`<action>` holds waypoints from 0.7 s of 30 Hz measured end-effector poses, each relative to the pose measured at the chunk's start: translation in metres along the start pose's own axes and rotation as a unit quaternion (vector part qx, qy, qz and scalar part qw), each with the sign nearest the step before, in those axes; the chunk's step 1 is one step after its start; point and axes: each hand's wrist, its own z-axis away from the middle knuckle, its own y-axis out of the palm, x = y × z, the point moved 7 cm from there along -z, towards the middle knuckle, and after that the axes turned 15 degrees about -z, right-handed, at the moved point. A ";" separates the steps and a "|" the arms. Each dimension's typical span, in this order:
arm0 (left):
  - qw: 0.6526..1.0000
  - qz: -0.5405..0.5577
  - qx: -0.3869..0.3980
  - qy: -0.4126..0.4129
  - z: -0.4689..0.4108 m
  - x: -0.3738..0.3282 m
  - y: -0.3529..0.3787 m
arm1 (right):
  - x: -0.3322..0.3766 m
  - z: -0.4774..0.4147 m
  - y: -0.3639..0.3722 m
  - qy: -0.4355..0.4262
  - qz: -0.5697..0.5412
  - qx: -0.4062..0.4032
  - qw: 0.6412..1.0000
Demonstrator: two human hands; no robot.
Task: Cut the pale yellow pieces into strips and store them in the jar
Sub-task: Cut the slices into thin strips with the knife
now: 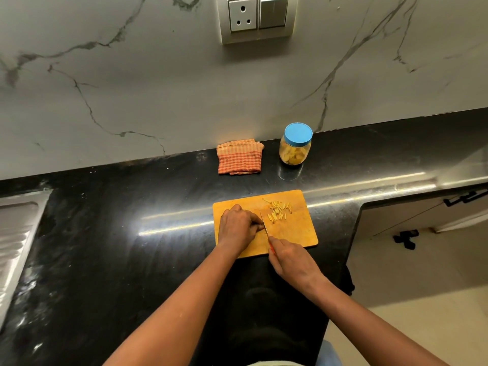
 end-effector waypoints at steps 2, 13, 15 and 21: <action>1.000 0.003 -0.003 0.001 0.000 0.000 0.001 | 0.000 -0.004 0.002 -0.005 0.008 0.016 1.000; 1.000 -0.016 0.001 -0.004 -0.005 0.003 0.002 | 0.001 0.003 0.003 0.005 0.070 0.045 0.997; 1.000 -0.015 0.006 -0.006 -0.005 0.003 0.002 | -0.002 0.007 0.002 0.005 0.077 0.049 0.996; 1.000 -0.008 0.010 -0.007 -0.005 0.004 0.006 | -0.007 0.006 -0.005 0.017 0.066 0.023 0.997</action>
